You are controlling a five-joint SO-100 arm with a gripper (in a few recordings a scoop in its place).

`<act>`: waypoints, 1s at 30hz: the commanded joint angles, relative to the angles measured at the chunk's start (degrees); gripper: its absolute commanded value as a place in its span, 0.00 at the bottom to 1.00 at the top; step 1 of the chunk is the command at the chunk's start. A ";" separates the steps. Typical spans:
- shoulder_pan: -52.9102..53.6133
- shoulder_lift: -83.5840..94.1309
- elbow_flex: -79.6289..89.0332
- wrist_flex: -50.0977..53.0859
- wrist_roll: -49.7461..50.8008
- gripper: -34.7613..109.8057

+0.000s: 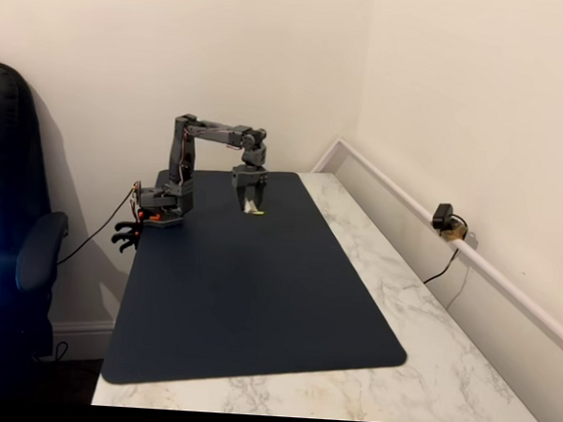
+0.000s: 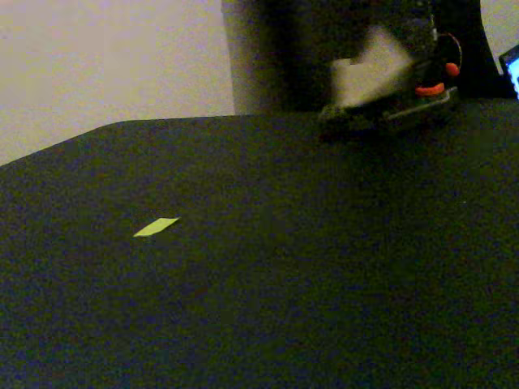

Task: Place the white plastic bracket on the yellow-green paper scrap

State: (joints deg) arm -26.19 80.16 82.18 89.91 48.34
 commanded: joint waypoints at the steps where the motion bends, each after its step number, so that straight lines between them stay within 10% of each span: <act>1: 8.70 5.27 -3.16 -0.53 -3.52 0.24; 30: 32.43 -9.05 0.35 -9.49 -11.69 0.24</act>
State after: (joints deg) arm 4.04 69.35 81.47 80.86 36.56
